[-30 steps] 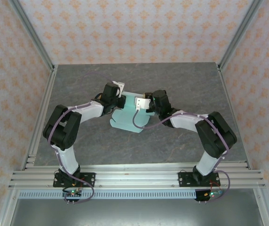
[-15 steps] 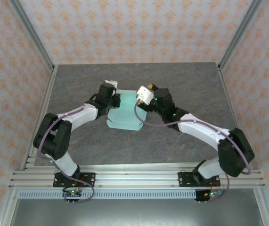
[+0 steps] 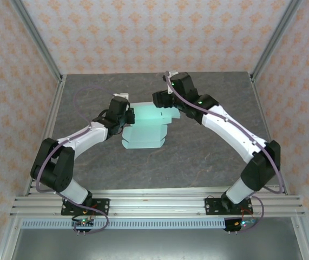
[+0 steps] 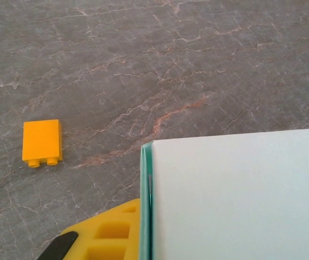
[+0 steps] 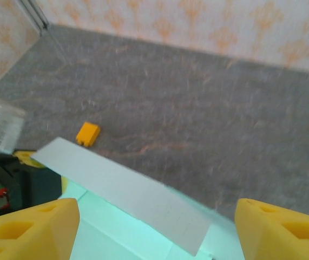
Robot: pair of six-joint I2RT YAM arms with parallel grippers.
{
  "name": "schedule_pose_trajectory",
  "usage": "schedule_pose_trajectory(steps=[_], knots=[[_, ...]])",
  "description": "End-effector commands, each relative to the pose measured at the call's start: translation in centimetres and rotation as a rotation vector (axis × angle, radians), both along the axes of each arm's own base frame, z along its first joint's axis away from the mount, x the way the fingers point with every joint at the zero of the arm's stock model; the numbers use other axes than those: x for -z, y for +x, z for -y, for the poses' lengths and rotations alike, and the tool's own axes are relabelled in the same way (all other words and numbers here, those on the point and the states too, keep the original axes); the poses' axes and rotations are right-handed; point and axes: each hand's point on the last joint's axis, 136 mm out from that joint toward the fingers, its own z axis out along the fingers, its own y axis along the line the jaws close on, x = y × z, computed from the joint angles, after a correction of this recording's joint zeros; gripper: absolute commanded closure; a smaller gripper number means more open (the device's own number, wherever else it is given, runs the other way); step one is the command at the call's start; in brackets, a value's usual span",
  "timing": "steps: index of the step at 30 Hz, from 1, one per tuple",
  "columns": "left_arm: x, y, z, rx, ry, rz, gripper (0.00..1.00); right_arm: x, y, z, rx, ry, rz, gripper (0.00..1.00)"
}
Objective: Fold the paper box
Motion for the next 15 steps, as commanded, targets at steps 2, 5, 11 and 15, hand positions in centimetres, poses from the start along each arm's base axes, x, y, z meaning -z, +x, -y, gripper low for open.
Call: schedule_pose_trajectory(steps=[2,5,11,15], knots=[[-0.5,-0.7,-0.6,-0.036,0.016,0.005,0.99,2.5,-0.5,-1.1,0.022,0.033,-0.179,0.26],[-0.6,-0.8,-0.6,-0.034,0.017,0.005,0.99,3.9,0.0,-1.7,0.018,0.025,-0.210,0.26],[-0.8,-0.8,-0.4,-0.033,0.012,0.011,0.99,5.8,0.0,-2.9,0.006,0.067,-0.274,0.29],[-1.0,-0.8,-0.2,-0.031,0.013,0.017,0.99,6.3,-0.2,-3.7,0.015,0.152,-0.305,0.31]])
